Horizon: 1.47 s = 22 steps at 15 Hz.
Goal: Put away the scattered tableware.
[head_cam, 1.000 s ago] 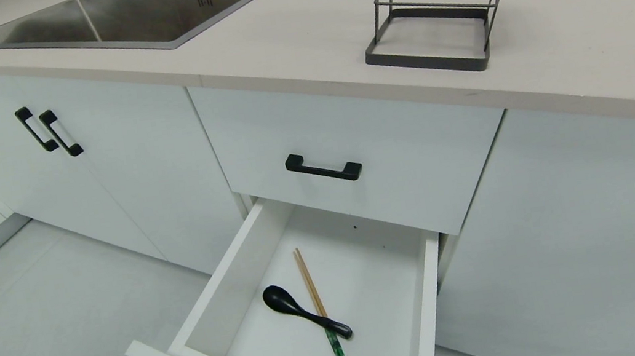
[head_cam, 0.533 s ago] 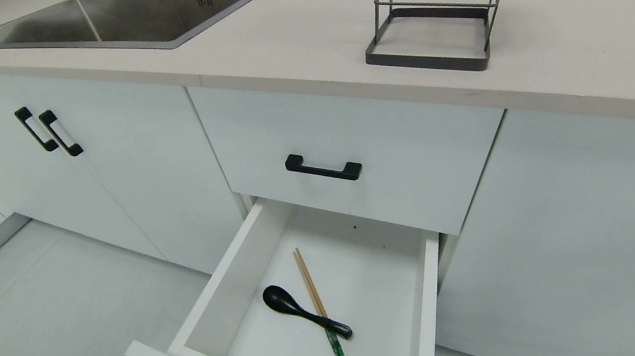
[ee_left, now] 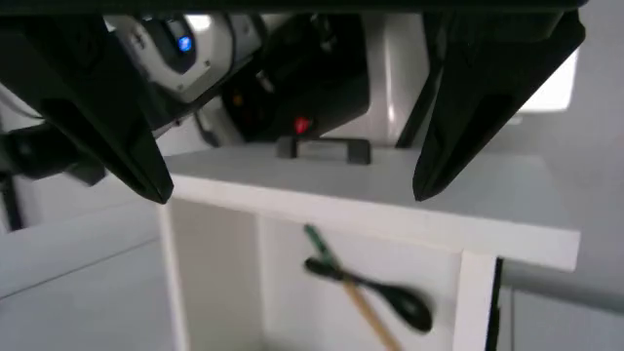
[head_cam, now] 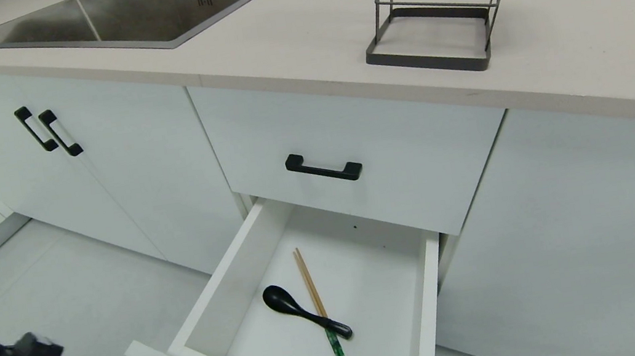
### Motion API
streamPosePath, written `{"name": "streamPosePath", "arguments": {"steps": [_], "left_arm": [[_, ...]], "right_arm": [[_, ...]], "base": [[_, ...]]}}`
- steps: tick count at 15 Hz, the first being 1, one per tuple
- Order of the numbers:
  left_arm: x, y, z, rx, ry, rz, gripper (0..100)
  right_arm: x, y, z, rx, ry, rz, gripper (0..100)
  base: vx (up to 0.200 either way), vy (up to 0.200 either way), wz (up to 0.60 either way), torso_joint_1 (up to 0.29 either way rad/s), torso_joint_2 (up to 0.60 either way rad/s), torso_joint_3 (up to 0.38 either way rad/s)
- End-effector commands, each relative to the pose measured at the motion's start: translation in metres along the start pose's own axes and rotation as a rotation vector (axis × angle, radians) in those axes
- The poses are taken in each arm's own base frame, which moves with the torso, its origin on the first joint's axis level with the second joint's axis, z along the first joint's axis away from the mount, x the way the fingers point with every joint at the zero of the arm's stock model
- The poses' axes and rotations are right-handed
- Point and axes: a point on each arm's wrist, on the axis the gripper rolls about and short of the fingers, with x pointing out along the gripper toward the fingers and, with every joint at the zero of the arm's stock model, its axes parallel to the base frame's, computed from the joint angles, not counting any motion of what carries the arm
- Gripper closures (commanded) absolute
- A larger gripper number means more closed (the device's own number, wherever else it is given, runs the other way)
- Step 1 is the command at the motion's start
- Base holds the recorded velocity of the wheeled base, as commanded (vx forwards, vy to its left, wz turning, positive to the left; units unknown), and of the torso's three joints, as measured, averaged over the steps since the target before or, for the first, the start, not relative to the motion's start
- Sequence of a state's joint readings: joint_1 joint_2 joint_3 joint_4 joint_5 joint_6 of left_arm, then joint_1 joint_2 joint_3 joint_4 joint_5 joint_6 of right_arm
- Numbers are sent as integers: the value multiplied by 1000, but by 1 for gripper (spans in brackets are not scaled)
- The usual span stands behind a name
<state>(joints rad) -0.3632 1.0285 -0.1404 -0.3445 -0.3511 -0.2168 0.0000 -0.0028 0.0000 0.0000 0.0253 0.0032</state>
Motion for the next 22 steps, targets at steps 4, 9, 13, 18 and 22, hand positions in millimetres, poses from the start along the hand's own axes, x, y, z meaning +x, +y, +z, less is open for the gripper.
{"name": "streamPosePath", "arguments": {"steps": [4, 9, 13, 18, 22], "left_arm": [[44, 2, -6, 105, 252, 100, 0], [48, 6, -11, 169, 295, 103, 0], [63, 8, -3, 154, 311, 84, 0], [89, 13, 6, 151, 293, 58, 0], [113, 18, 14, 177, 217, 45, 0]], "right_arm": [[0, 0, 0, 0, 3, 1, 0], [0, 0, 0, 0, 3, 1, 0], [0, 0, 0, 0, 3, 1, 0], [0, 0, 0, 0, 1, 1, 0], [0, 0, 0, 0, 3, 1, 0]], "base": [[0, 0, 0, 0, 0, 0], [0, 0, 0, 0, 0, 0], [0, 0, 0, 0, 0, 0], [0, 0, 0, 0, 0, 0], [0, 0, 0, 0, 0, 0]]}}
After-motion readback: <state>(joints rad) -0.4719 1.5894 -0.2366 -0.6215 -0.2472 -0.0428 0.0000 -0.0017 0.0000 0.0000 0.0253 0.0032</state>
